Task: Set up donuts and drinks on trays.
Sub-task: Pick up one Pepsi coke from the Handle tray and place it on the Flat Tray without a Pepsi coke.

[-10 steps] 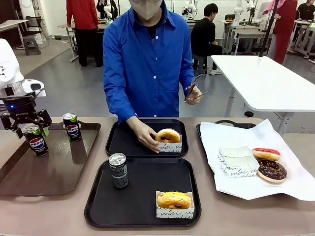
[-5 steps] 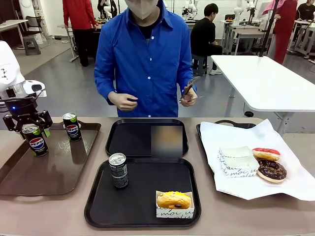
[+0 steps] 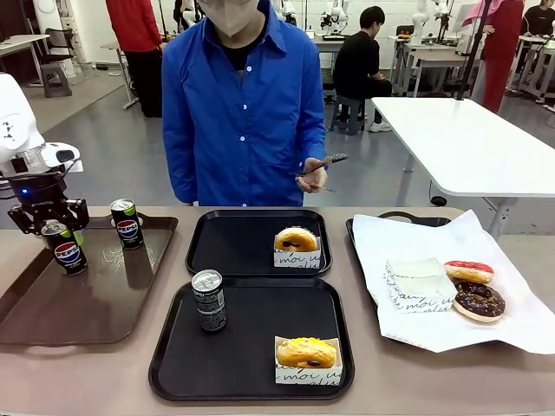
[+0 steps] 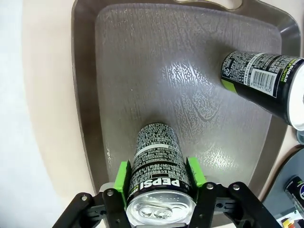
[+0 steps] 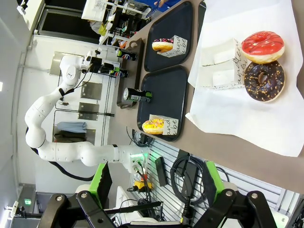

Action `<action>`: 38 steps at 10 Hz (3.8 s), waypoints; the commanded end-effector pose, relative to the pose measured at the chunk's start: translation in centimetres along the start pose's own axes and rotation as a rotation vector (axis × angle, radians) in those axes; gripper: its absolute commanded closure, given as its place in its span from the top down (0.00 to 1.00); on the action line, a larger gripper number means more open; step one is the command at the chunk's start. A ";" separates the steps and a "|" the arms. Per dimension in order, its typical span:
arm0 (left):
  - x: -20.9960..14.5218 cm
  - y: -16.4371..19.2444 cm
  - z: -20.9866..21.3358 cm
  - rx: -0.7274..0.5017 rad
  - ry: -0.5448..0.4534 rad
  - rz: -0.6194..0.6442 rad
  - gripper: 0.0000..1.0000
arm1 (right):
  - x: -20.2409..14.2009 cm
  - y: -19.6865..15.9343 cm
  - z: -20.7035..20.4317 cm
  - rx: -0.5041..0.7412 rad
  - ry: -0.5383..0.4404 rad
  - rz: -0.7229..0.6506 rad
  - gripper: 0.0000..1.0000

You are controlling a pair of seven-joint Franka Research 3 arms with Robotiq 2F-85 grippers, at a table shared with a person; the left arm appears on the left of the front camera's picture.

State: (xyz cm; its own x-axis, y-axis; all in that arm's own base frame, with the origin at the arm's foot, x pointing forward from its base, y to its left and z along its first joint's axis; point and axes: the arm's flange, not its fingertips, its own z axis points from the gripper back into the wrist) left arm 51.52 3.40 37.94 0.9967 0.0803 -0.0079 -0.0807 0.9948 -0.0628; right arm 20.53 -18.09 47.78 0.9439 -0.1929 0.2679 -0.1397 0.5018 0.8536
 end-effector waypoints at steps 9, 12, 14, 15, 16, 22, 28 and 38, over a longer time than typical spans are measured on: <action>-10.9 -1.3 11.6 0.078 -0.019 -0.104 0.00 | 0.0 -0.1 0.0 0.023 -0.010 0.018 1.00; -15.3 -1.0 15.5 0.060 -0.036 -0.136 0.00 | 0.0 -0.1 0.0 0.023 -0.010 0.018 1.00; -15.0 0.0 16.2 0.035 -0.036 -0.056 0.00 | 0.0 -0.1 0.0 0.023 -0.010 0.018 1.00; -15.9 -1.3 16.4 0.061 -0.030 -0.105 0.00 | 0.0 -0.1 0.0 0.023 -0.010 0.018 1.00; -15.9 -1.3 16.4 0.061 -0.030 -0.105 0.00 | 0.0 -0.1 0.0 0.023 -0.010 0.018 1.00; -14.3 -5.0 17.4 0.120 -0.087 -0.225 0.58 | 0.0 -0.1 0.0 0.023 -0.010 0.018 1.00; -10.9 -12.4 16.6 0.119 -0.068 -0.448 0.58 | 0.0 -0.1 0.0 0.023 -0.010 0.018 1.00; -8.2 -18.0 15.7 0.002 -0.092 -0.543 0.58 | 0.0 -0.1 0.0 0.023 -0.010 0.018 1.00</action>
State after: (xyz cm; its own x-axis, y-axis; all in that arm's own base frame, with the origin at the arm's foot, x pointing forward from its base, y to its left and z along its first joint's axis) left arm 42.50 -12.37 54.14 0.9011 -0.4235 0.0924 0.4245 0.9054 0.0104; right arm 20.53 -18.09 47.78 0.9440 -0.1924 0.2680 -0.1399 0.5021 0.8534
